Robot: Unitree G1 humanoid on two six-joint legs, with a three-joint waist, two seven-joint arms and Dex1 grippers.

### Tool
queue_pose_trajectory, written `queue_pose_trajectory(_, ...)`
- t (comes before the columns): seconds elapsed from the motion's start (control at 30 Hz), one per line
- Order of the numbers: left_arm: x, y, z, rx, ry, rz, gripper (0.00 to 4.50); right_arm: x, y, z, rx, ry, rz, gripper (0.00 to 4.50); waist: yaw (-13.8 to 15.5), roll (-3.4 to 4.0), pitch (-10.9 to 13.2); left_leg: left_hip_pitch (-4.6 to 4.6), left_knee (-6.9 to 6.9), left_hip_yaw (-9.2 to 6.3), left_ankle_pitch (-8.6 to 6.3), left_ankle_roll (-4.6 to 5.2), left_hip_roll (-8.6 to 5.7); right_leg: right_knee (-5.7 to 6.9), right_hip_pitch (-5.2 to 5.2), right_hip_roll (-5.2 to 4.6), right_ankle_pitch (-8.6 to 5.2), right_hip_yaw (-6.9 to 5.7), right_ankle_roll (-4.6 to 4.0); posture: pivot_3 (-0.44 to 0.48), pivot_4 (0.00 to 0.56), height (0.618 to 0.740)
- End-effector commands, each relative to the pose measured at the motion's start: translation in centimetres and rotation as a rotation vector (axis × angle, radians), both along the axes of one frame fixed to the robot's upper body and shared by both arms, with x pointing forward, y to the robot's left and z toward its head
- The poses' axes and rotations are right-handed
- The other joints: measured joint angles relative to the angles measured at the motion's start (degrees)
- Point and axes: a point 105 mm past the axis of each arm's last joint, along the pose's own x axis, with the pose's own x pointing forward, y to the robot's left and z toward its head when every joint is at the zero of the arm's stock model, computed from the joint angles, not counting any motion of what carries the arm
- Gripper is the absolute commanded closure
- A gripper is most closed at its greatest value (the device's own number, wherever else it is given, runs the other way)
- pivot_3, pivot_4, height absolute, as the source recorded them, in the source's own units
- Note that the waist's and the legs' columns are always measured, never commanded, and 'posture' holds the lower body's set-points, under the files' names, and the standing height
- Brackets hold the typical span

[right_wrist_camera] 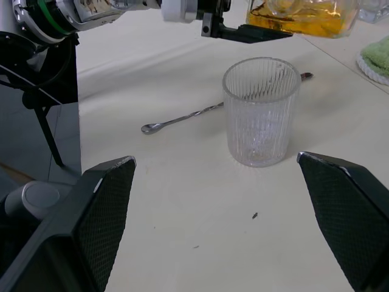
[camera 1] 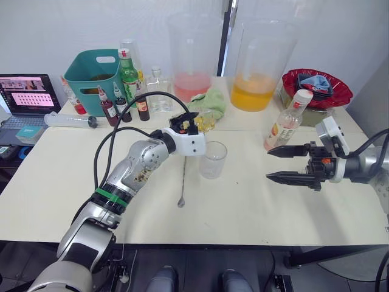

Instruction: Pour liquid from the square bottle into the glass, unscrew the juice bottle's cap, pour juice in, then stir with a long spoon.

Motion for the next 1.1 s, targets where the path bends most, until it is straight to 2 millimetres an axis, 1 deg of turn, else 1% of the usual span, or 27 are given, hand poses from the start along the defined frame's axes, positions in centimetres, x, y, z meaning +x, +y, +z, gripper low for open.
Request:
queue_pose_trajectory(0.03, -0.66, -0.92, 3.38, -0.006, -0.163, -0.04, 1.73, -0.39, -0.56, 1.28, -0.004, -0.045, -0.016, 0.0, 0.0, 0.0, 0.0, 0.0, 0.0, 0.0, 0.0, 0.0, 0.0, 0.0, 0.0, 0.0, 0.0, 0.0, 0.0, 0.0, 0.15, 0.74)
queue_pose_trajectory(0.33, -0.44, -0.83, 3.23, 0.021, -0.19, -0.034, 1.73, -0.52, -0.59, 1.38, -0.001, -0.049, -0.031, 0.0, 0.0, 0.0, 0.0, 0.0, 0.0, 0.0, 0.0, 0.0, 0.01, 0.01, 0.0, 0.0, 0.0, 0.0, 0.0, 0.0, 0.15, 0.74)
queue_pose_trajectory(0.4, -0.76, -1.06, 3.22, 0.062, -0.236, -0.055, 1.73, -0.56, -0.52, 1.38, 0.001, -0.049, -0.032, 0.0, 0.0, 0.0, 0.0, 0.0, 0.0, 0.0, 0.0, 0.0, 0.0, 0.01, 0.0, 0.0, 0.0, 0.0, 0.0, 0.0, 0.15, 0.74)
queue_pose_trajectory(0.73, -0.71, -1.49, 2.94, 0.082, -0.261, -0.068, 1.73, -0.56, -0.52, 1.48, 0.001, -0.05, -0.045, 0.0, 0.0, 0.0, 0.0, 0.0, 0.0, 0.0, 0.0, 0.0, 0.0, 0.02, 0.0, 0.0, 0.0, 0.0, 0.0, 0.0, 0.15, 0.74)
queue_pose_trajectory(0.9, -1.03, -1.75, 2.61, 0.164, -0.331, -0.084, 1.73, -0.53, -0.55, 1.47, 0.001, -0.048, -0.05, 0.0, 0.0, 0.0, 0.0, 0.0, 0.0, 0.0, 0.0, 0.0, -0.01, 0.02, 0.0, 0.0, 0.0, 0.0, 0.0, 0.0, 0.15, 0.74)
queue_pose_trajectory(1.1, -0.91, -1.66, 2.49, 0.192, -0.358, -0.081, 1.73, -0.44, -0.52, 1.41, 0.0, -0.047, -0.053, 0.0, 0.0, 0.0, 0.0, 0.0, 0.0, 0.0, 0.0, 0.0, 0.0, 0.03, 0.0, 0.0, 0.0, 0.0, 0.0, 0.0, 0.15, 0.74)
